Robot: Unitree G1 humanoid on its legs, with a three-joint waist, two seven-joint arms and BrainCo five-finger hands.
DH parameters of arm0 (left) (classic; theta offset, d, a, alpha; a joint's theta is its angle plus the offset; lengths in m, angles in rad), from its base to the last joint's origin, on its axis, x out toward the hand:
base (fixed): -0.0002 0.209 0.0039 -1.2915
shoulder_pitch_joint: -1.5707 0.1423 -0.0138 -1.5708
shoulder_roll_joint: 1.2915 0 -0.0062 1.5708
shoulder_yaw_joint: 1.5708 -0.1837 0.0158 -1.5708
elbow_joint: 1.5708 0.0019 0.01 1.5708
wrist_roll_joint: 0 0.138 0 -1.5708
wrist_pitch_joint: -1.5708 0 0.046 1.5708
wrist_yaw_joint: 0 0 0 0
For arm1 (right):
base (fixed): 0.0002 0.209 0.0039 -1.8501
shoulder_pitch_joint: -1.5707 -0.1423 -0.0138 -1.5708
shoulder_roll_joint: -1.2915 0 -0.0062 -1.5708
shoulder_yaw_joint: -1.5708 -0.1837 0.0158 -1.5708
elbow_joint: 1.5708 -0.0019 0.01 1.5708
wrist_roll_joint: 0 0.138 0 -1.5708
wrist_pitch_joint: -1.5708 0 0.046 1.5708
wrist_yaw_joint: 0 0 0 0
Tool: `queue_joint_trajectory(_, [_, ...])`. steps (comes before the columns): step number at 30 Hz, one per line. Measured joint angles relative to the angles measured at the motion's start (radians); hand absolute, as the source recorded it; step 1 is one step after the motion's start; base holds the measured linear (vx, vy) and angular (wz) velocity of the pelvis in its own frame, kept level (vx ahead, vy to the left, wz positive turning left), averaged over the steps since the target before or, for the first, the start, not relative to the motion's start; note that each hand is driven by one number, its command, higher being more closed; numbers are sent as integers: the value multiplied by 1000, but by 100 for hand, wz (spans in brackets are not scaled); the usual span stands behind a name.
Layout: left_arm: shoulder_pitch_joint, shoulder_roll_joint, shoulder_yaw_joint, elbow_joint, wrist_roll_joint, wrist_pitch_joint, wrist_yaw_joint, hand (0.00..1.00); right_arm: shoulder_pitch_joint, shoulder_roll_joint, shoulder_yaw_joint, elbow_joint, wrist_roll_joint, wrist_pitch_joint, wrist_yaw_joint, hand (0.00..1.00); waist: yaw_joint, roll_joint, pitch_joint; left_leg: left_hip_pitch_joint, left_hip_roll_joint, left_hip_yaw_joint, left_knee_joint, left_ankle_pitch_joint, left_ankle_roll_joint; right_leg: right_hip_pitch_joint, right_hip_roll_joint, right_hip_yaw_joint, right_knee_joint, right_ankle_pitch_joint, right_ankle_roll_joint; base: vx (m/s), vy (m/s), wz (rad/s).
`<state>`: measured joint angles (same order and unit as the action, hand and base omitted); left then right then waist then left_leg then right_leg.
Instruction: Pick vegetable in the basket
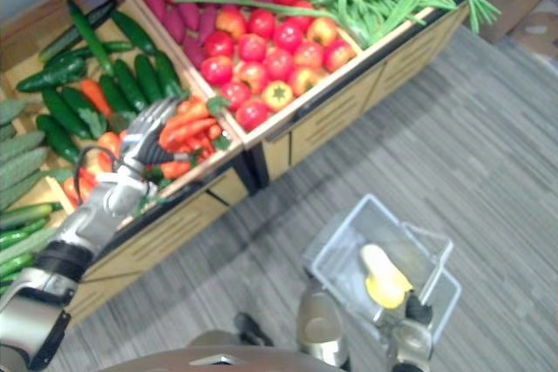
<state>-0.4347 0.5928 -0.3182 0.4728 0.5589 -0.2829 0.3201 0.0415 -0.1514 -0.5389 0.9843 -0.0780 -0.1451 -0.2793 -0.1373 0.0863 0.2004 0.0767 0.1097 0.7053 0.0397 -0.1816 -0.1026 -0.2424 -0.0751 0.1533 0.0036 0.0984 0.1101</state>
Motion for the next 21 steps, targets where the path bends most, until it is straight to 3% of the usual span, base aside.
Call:
queue_joint_trajectory(8, [-45,21,-64,56,-45,-1,-63,0,-3,0,7,-36,-3,0,0,100,6,1,25,-13,0,-3,1,-2,-3,-14,0,8,2,5,1,-49,-54,0])
queue_joint_trajectory(16, [-98,44,-67,93,-44,3,-64,0,-3,0,9,-56,-3,0,-1,100,6,6,32,-38,11,-7,27,-2,-3,-27,1,8,0,19,-5,-46,-65,2])
queue_joint_trajectory(21, [-118,38,-50,133,-32,42,-42,0,-2,1,19,-65,-2,0,-1,100,6,4,35,-54,15,-24,34,-2,-3,-29,-1,1,0,22,-3,-85,-67,8])
